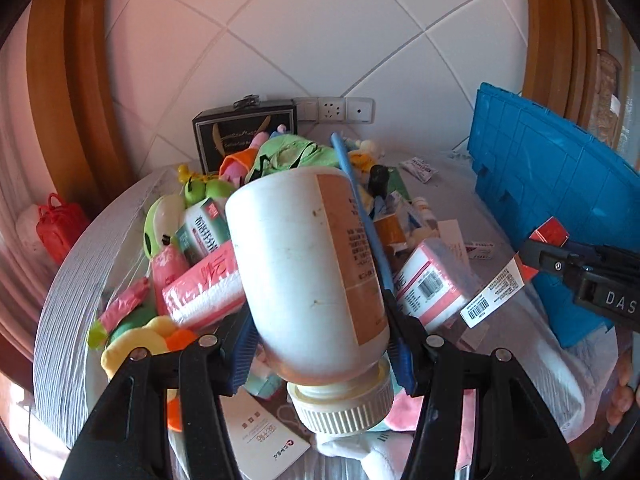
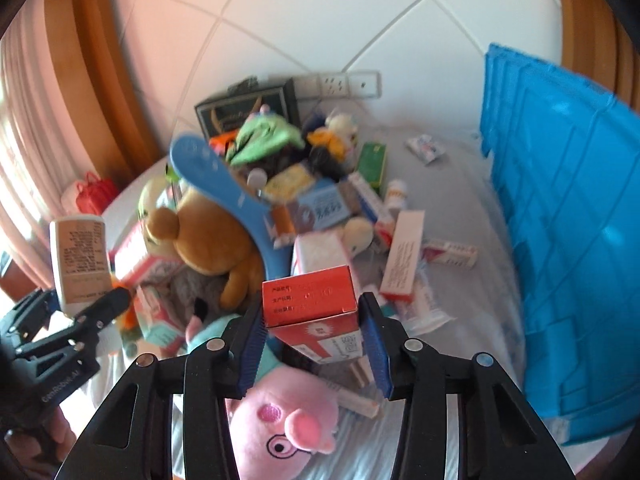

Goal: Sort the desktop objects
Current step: 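Carry the white bottle and red box over the blue crate with both tools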

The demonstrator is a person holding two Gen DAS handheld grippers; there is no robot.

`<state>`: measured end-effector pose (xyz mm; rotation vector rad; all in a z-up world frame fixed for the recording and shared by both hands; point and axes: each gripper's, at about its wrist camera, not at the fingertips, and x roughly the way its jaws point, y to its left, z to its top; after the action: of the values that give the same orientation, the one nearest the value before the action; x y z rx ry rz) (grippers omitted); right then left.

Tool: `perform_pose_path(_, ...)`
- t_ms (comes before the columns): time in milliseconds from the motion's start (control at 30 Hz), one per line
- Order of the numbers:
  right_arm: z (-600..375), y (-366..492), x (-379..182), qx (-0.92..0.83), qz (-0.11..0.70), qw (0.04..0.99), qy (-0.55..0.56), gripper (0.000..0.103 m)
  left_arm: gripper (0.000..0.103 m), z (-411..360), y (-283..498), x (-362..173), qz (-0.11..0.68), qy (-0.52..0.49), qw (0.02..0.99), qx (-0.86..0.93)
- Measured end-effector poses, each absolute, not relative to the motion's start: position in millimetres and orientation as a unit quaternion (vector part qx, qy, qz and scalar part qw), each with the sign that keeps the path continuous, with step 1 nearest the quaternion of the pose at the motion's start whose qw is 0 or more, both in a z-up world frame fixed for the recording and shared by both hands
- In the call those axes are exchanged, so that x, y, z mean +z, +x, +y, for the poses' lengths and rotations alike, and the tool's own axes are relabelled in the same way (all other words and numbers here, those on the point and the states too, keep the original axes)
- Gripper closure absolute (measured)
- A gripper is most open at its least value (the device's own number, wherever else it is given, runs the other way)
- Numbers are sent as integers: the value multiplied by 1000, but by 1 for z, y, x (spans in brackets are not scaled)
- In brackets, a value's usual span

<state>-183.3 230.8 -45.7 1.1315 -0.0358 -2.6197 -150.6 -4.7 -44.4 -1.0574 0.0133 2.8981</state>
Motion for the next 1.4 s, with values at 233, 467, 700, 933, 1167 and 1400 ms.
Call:
perform_pose_path(233,258,-177,18,-938,-45,100,328,60,48,34,-167,1,12,-297,113,948)
perform_pose_path(467,301,-163,93,-963,-74,76,247,60,48,93,-172,55,21,-251,173,952)
perform_pose_path(700,376,-147,175,-981,-61,35,179,60,48,192,-173,108,33,-197,216,956)
perform_pose_path(933,487,-178,197,-969,24,-44,243,60,48,346,-206,144,33,-247,266,931)
perform_pose_path(1167,602,-240,145,-920,51,-58,384,61,48,499,-266,114,60,-407,257,874)
perform_pose_path(1400,654,-292,45,-827,64,-50,556,63,48,550,-299,36,115,-538,192,813)
